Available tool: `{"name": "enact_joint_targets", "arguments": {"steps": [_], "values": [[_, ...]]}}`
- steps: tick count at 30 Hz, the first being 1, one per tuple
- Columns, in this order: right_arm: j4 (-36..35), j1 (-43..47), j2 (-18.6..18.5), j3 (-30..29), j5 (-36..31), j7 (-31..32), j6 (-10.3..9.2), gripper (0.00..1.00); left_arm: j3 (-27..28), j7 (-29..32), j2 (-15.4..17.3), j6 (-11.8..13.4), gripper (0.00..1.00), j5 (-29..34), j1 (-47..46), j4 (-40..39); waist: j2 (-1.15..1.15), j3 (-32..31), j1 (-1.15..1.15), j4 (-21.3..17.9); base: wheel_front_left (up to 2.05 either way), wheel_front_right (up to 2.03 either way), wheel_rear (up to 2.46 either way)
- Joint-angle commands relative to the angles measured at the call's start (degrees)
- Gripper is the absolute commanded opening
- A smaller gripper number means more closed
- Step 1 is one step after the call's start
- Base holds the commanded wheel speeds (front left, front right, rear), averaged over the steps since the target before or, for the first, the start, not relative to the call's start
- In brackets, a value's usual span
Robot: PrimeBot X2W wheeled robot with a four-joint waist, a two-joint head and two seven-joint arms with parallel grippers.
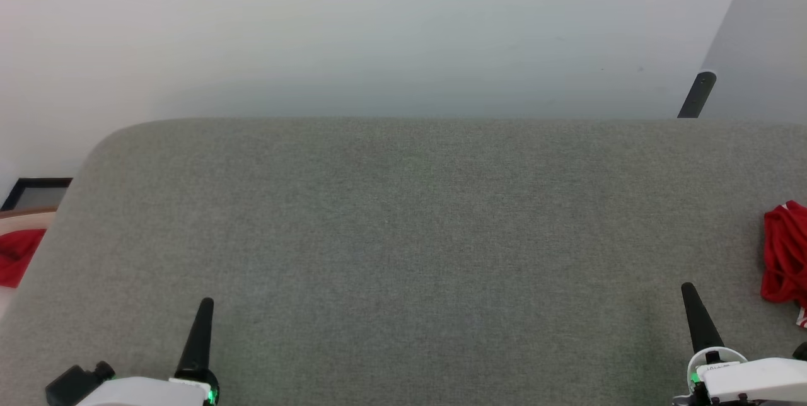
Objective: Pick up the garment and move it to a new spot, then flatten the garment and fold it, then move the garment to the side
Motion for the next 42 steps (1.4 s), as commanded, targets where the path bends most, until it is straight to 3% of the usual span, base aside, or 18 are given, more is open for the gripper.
{"name": "enact_joint_targets", "arguments": {"steps": [1, 42], "values": [[-0.2, -1.4, -0.1, -0.3, 1.9, 0.5, -0.03, 0.00, 0.4, 0.3, -0.1, 0.0, 0.00, -1.3, -1.2, -0.1, 0.00, 0.0, 0.00, -0.1, 0.00, 0.00, 0.00], [1.4, -4.0, -0.2, -1.0, 20.3, 5.2, -0.04, 0.00, 1.8, 5.4, -4.1, 0.1, 0.00, -15.5, -5.8, 2.5, 0.00, 0.8, 0.00, -1.4, 0.00, 0.00, 0.00]]}}
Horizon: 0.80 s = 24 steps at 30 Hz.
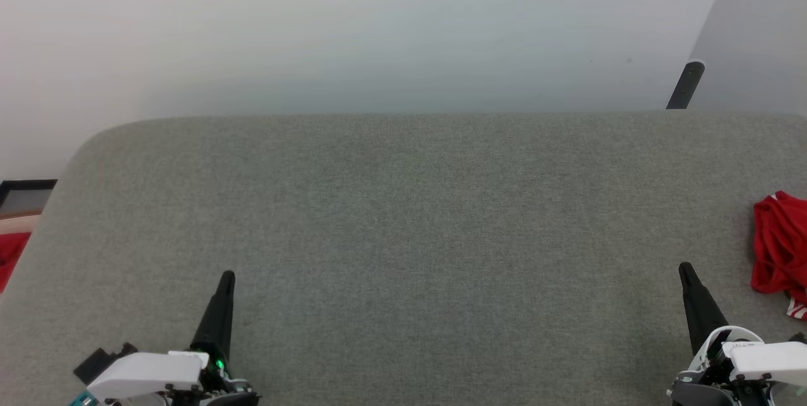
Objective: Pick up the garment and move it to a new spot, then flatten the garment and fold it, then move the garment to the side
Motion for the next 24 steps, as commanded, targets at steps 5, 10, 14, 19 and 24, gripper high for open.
{"name": "enact_joint_targets", "arguments": {"steps": [5, 10, 14, 19, 24], "values": [[0.2, -1.0, -0.1, -0.2, 2.7, 0.6, -0.02, 0.00, 0.3, 0.8, -0.6, 0.1, 0.00, -2.2, -1.3, 0.3, 0.00, 0.1, 0.00, -0.2, 0.00, 0.00, 0.00], [0.4, -1.4, -0.1, -0.2, 4.4, 1.1, -0.02, 0.00, 0.5, 1.4, -1.0, 0.1, 0.00, -3.5, -1.7, 0.6, 0.00, 0.2, 0.00, -0.4, 0.00, 0.00, 0.00], [0.3, -1.0, -0.1, -0.2, 4.3, 1.1, -0.02, 0.00, 0.5, 1.3, -1.0, 0.1, 0.00, -3.3, -1.7, 0.6, 0.00, 0.2, 0.00, -0.4, 0.00, 0.00, 0.00], [0.3, -1.0, -0.1, -0.2, 4.3, 1.1, -0.02, 0.00, 0.5, 1.3, -1.0, 0.1, 0.00, -3.3, -1.7, 0.6, 0.00, 0.2, 0.00, -0.4, 0.00, 0.00, 0.00], [0.3, -1.0, -0.1, -0.2, 4.3, 1.1, -0.02, 0.00, 0.6, 1.3, -1.0, 0.1, 0.00, -3.2, -1.7, 0.6, 0.00, 0.2, 0.00, -0.4, 0.00, 0.00, 0.00]]}}
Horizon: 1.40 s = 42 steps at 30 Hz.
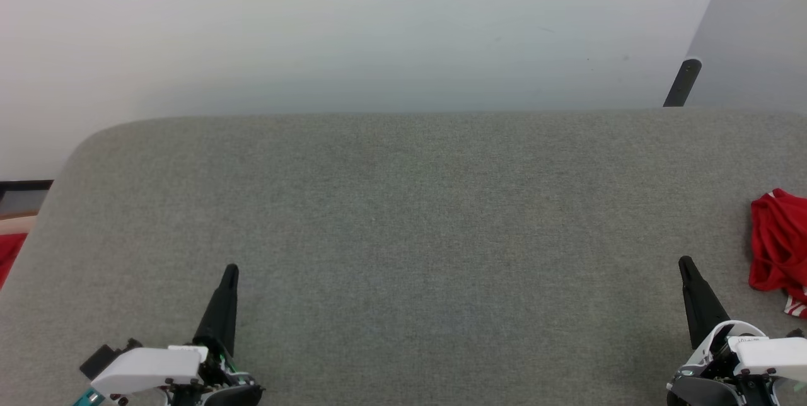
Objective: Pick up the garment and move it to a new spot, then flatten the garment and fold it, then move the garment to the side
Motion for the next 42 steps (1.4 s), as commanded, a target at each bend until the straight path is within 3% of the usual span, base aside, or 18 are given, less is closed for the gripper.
{"name": "enact_joint_targets", "arguments": {"steps": [1, 42], "values": [[0.0, -0.2, -0.1, 0.0, 0.2, 0.1, -0.02, 0.00, 0.2, 0.1, -0.1, 0.1, 0.00, 0.1, -0.6, 0.1, 0.00, 0.0, 0.00, 0.0, 0.00, 0.00, 0.00], [0.0, -0.2, -0.1, 0.0, 0.2, 0.1, -0.02, 0.00, 0.3, 0.2, -0.2, 0.1, 0.00, 0.3, -0.6, 0.0, 0.00, 0.0, 0.00, 0.0, 0.00, 0.00, 0.00]]}}
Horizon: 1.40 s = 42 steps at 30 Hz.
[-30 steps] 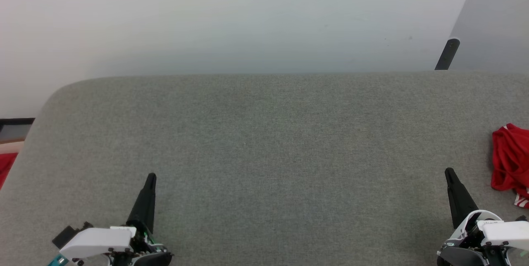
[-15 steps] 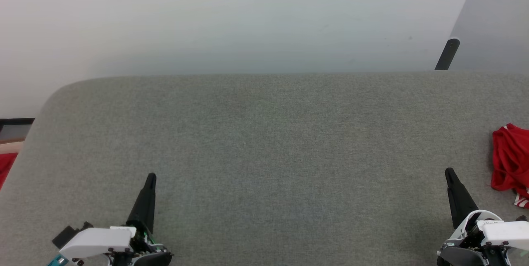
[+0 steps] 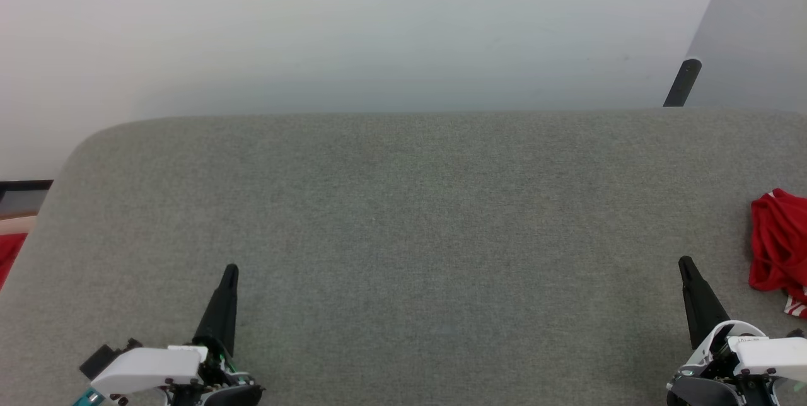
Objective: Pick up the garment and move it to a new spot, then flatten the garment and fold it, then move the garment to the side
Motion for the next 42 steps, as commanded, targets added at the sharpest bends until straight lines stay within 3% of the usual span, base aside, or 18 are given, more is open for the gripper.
{"name": "enact_joint_targets", "arguments": {"steps": [1, 42], "values": [[0.0, -0.2, -0.1, 0.0, 0.2, 0.1, -0.02, 0.00, 0.2, 0.0, -0.1, 0.1, 0.00, 0.2, -0.6, 0.1, 0.00, 0.0, 0.00, 0.0, 0.00, 0.00, 0.00], [0.0, -0.2, -0.1, 0.0, 0.2, 0.1, -0.02, 0.00, 0.2, 0.1, -0.2, 0.1, 0.00, 0.3, -0.6, 0.1, 0.00, 0.0, 0.00, 0.0, 0.00, 0.00, 0.00]]}}
